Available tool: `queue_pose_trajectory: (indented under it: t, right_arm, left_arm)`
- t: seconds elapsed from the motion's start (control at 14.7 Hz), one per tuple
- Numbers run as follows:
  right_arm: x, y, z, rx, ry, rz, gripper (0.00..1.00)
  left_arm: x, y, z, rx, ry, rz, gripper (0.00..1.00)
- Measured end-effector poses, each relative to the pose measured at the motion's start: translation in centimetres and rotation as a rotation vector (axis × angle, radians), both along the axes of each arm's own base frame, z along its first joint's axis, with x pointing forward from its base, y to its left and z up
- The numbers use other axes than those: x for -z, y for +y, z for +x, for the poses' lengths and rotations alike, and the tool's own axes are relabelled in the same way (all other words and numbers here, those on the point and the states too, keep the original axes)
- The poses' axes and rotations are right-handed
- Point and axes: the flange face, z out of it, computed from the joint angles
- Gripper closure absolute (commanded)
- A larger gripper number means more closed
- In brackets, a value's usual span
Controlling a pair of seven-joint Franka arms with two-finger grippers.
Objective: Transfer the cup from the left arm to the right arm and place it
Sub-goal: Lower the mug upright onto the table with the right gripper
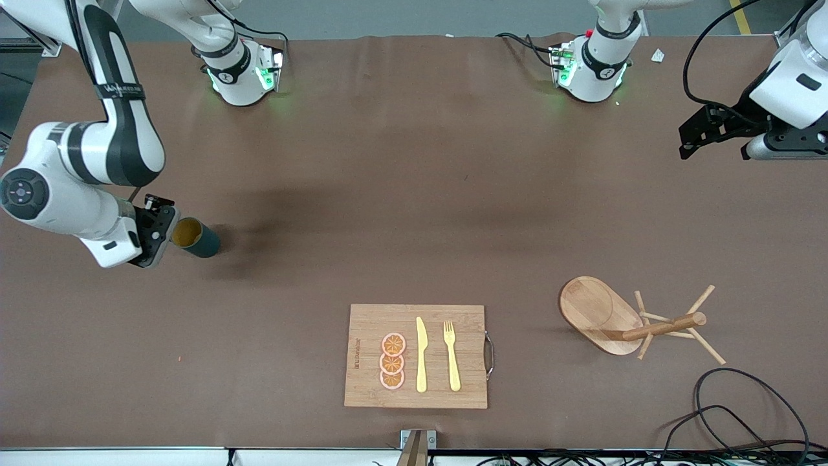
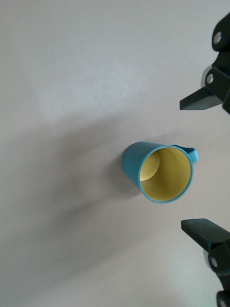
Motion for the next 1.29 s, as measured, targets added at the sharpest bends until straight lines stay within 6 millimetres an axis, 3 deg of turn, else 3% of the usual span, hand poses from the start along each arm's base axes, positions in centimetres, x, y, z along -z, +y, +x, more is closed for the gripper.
queue_pose_trajectory:
  t: [0.27, 0.48, 0.82, 0.95, 1.29]
  right_arm:
    - [-3.6, -0.3, 0.0, 0.316, -0.052, -0.038, 0.0]
    - [-5.5, -1.8, 0.0, 0.538, -0.058, -0.067, 0.0]
    - [-12.3, -2.1, 0.7, 1.0, -0.056, -0.137, 0.0]
    - [-14.4, -1.9, 0.8, 1.06, -0.056, -0.145, 0.0]
    - [-17.4, -2.5, 0.8, 1.056, -0.063, -0.131, 0.0]
  left_arm:
    - [0.0, 0.2, 0.0, -0.004, -0.001, 0.0, 0.0]
    - [-0.1, 0.0, 0.1, -0.001, -0.003, -0.001, 0.0]
    - [-0.3, -0.2, 0.4, 0.002, -0.007, -0.003, 0.0]
    - [-0.5, -0.2, 0.6, 0.003, -0.013, -0.004, 0.0]
    - [-0.7, 0.0, 1.3, 0.0, -0.019, -0.009, 0.0]
